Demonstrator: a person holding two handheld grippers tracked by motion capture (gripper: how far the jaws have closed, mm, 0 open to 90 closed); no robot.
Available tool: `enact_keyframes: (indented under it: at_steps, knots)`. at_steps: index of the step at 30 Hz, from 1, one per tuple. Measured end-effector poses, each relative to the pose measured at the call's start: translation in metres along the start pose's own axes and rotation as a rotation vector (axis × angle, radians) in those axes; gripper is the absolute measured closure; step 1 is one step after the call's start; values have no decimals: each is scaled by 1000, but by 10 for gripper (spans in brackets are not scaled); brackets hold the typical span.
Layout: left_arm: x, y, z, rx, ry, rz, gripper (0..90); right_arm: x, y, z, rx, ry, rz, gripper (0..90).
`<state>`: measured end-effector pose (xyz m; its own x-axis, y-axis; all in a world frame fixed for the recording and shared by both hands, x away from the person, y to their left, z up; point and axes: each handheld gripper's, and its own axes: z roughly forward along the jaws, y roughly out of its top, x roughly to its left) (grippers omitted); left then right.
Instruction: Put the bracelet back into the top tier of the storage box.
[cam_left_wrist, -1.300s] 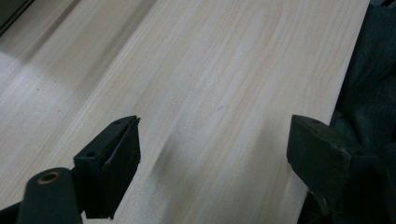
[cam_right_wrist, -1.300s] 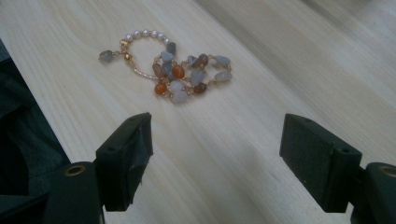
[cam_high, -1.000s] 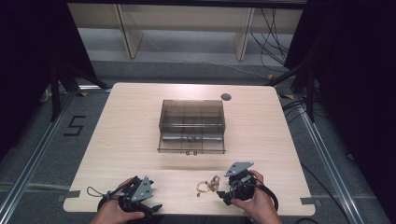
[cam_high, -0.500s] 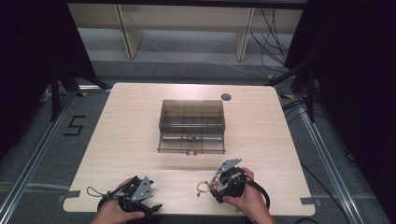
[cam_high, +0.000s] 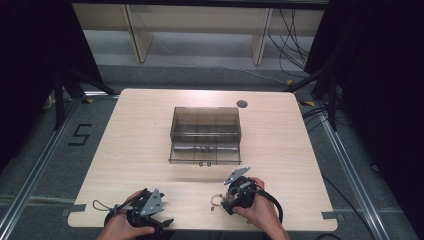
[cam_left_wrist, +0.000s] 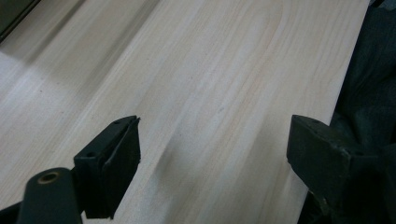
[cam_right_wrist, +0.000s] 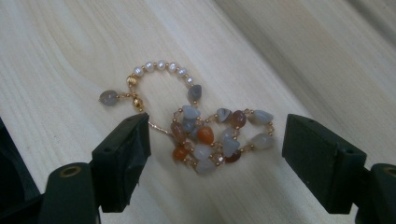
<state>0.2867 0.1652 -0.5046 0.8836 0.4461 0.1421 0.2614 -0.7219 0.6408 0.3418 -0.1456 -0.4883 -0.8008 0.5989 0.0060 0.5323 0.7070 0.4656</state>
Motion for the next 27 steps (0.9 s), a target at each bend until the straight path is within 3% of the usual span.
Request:
enact_keyframes:
  at_steps: [14,15,19,20,21,23,24,25,27]
  knots:
    - [0,0,0,-2,-1,2,177,-1,4,5,52,-13,27,317]
    - [0,0,0,-3,-2,-3,177,-2,5,6,46,-4,1,356]
    - [0,0,0,-1,0,3,177,-1,6,4,41,-5,0,459]
    - [0,0,0,-1,-1,3,177,1,7,5,45,3,18,489]
    - [0,0,0,-1,0,1,177,-1,8,4,47,8,-36,520]
    - [0,0,0,1,2,-1,177,-1,8,4,45,12,-35,555]
    - [0,0,0,-1,0,2,177,0,8,3,61,4,-13,579]
    - [0,0,0,-2,0,3,177,-1,10,3,59,25,-51,652]
    - [0,0,0,0,-1,0,177,-1,10,3,59,32,-56,682]
